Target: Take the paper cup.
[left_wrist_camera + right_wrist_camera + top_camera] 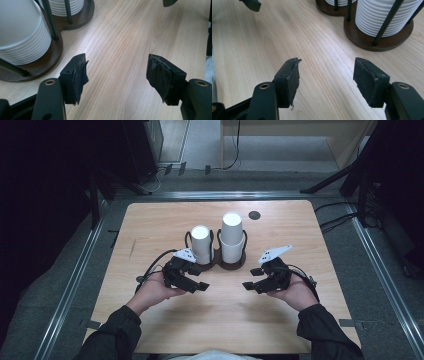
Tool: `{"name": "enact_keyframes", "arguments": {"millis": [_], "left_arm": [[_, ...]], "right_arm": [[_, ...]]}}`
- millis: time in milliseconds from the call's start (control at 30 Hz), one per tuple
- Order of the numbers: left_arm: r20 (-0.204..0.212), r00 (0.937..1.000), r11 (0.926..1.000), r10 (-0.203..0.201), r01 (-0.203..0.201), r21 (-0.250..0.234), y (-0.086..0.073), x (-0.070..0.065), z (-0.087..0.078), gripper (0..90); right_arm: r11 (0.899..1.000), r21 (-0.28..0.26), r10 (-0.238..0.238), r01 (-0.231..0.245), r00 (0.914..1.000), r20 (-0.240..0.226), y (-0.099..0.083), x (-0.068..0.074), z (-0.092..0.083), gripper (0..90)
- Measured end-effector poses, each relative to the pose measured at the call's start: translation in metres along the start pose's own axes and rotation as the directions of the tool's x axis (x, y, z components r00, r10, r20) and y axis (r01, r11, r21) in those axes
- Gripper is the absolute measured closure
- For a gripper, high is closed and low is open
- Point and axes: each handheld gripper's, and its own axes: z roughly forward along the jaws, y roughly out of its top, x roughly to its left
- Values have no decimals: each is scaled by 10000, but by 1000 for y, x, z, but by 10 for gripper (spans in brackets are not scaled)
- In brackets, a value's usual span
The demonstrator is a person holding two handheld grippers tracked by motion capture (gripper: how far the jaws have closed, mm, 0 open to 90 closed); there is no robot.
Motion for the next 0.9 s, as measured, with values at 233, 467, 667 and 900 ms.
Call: {"name": "enact_keyframes", "arguments": {"millis": [233, 467, 667, 900], "left_arm": [[306, 9994, 9998, -137, 133, 113, 0, -1, 1, 328], [417, 9991, 10000, -50, 50, 12, -1, -3, 4, 321], [573, 9984, 9998, 28, -16, -207, 1, -9, 7, 322], [409, 9988, 9996, 258, -262, 90, 0, -10, 9, 322]], "right_arm": [[9995, 288, -128, 126, 9999, 65, 15, -5, -15, 392], [9989, 337, -310, 313, 9995, -76, 26, -12, -25, 379], [9991, 188, -366, 370, 9991, -208, 38, -18, -33, 359], [9965, 511, -654, 662, 9977, -162, 54, -25, -37, 358]]}}
